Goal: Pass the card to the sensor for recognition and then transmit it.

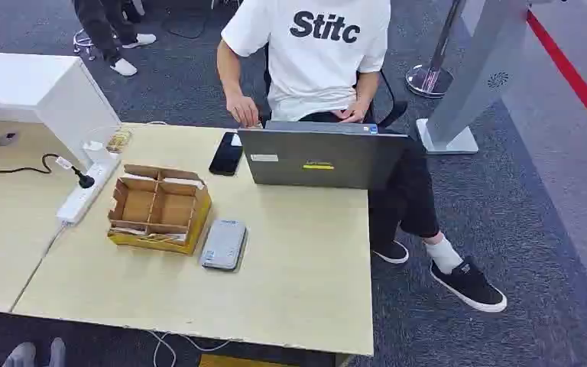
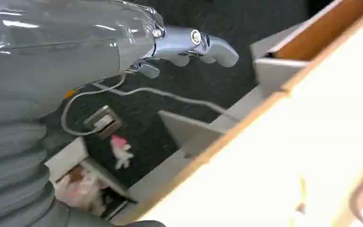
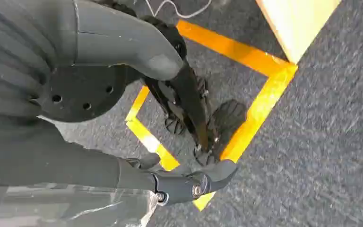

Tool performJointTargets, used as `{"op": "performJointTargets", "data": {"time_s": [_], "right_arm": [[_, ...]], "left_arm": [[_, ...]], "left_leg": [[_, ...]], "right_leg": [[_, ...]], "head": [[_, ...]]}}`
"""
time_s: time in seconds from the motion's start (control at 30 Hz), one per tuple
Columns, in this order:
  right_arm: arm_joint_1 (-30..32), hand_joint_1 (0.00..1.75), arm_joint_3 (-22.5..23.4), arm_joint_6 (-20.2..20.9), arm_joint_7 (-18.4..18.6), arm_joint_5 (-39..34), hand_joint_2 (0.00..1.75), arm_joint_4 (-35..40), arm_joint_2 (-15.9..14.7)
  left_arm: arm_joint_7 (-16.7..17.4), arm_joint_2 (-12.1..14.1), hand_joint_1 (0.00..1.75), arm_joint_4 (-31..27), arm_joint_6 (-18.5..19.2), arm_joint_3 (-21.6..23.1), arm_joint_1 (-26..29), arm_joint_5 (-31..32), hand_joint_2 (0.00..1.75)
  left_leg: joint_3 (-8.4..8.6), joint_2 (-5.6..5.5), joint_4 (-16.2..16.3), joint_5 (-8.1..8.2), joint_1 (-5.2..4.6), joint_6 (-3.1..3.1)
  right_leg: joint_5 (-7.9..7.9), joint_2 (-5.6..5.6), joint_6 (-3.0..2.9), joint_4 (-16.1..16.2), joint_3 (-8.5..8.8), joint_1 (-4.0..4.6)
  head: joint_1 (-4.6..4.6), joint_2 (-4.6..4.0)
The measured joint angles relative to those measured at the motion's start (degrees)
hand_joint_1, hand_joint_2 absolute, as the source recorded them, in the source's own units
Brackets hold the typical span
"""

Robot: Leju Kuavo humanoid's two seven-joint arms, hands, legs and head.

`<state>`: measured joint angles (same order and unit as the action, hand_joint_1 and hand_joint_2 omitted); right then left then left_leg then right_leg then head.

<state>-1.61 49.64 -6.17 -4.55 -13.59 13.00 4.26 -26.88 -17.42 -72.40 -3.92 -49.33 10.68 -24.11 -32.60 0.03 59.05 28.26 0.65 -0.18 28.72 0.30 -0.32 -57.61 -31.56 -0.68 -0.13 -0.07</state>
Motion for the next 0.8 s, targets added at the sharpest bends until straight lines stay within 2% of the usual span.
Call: {"op": "performJointTargets", "data": {"time_s": [0.17, 0.23, 0.3, 0.37, 0.43, 0.53, 0.6, 0.67, 0.7, 0.8], "right_arm": [[-0.04, 0.00, 0.11, -2.12, 1.00, 0.89, 1.75, 0.00, 0.24], [-0.05, 0.00, 0.15, -2.58, 1.27, 1.11, 1.75, -0.02, 0.31], [-0.07, 0.00, 0.15, -3.17, 1.51, 1.73, 1.75, -0.02, 0.33], [-0.07, 0.00, 0.15, -3.76, 1.88, 2.67, 1.75, -0.07, 0.35], [-0.06, 0.00, 0.15, -3.87, 2.01, 3.93, 1.75, -0.09, 0.35], [-0.13, 0.00, 0.09, -3.52, 2.05, 5.31, 1.75, -0.09, 0.37], [-0.15, 0.00, -0.02, -3.19, 2.14, 6.29, 1.75, -0.09, 0.35], [-0.12, 0.00, -0.26, -1.83, 2.36, 7.57, 1.75, -0.11, 0.35], [-0.12, 0.00, -0.37, -1.55, 2.46, 7.83, 1.75, -0.11, 0.35], [-0.12, 0.00, -0.37, -1.55, 2.46, 7.83, 1.75, -0.11, 0.35]], "left_arm": [[-0.89, -1.00, 0.00, -6.81, -5.69, 1.94, 1.56, 0.50, 1.75], [-1.53, -1.13, 0.00, -8.30, -6.64, 2.38, 1.99, 0.90, 1.75], [-4.36, -1.20, 0.00, -10.27, -8.52, 3.34, 2.63, 2.41, 1.75], [-7.41, -1.48, 0.00, -14.60, -12.46, 5.73, 4.00, 4.88, 1.75], [-9.87, -1.66, 0.00, -19.54, -17.23, 9.25, 5.20, 8.69, 1.75], [-12.64, -2.01, 0.00, -26.58, -20.41, 14.21, 6.00, 15.62, 1.75], [-13.16, -1.97, 0.00, -31.56, -21.25, 17.39, 5.93, 22.64, 1.75], [-10.68, -0.32, 0.00, -34.66, -22.99, 20.66, 4.67, 31.79, 1.75], [-9.74, 0.21, 0.00, -34.74, -23.24, 21.35, 4.55, 33.74, 1.75], [-9.74, 0.21, 0.00, -34.74, -23.24, 21.35, 4.55, 33.74, 1.75]], "left_leg": [[0.00, 0.00, 0.00, 0.00, 0.00, 0.00], [0.01, 0.00, 0.00, 0.00, 0.01, 0.00], [0.01, 0.00, 0.00, 0.00, 0.02, 0.00], [0.01, 0.00, 0.00, 0.00, 0.01, 0.00], [0.00, -0.01, 0.01, -0.02, 0.00, 0.02], [0.00, -0.02, 0.03, -0.02, -0.01, 0.03], [0.00, -0.02, 0.05, -0.04, -0.01, 0.06], [0.15, -0.04, 0.12, -0.05, -0.03, 0.07], [0.14, -0.05, 0.12, -0.05, -0.03, 0.07], [0.14, -0.05, 0.12, -0.05, -0.03, 0.07]], "right_leg": [[0.00, 0.00, 0.00, 0.00, 0.00, 0.00], [0.00, 0.00, 0.00, 0.00, -0.01, 0.00], [0.00, 0.00, 0.00, 0.00, -0.01, 0.02], [0.00, 0.00, 0.00, 0.00, -0.01, 0.01], [0.00, -0.02, 0.00, 0.00, -0.01, 0.01], [-0.02, -0.06, 0.02, 0.00, 0.01, 0.00], [-0.03, -0.06, 0.03, 0.00, 0.01, -0.01], [-0.03, -0.05, 0.03, 0.06, -0.26, -0.03], [-0.03, -0.05, 0.03, 0.06, -0.29, -0.03], [-0.03, -0.05, 0.03, 0.06, -0.29, -0.03]], "head": [[0.00, 0.00], [-0.02, 0.02], [0.00, 0.00], [0.00, 0.00], [0.00, 0.00], [0.00, 0.00], [0.00, 0.00], [0.04, 0.00], [0.06, 0.00], [0.06, 0.00]]}}
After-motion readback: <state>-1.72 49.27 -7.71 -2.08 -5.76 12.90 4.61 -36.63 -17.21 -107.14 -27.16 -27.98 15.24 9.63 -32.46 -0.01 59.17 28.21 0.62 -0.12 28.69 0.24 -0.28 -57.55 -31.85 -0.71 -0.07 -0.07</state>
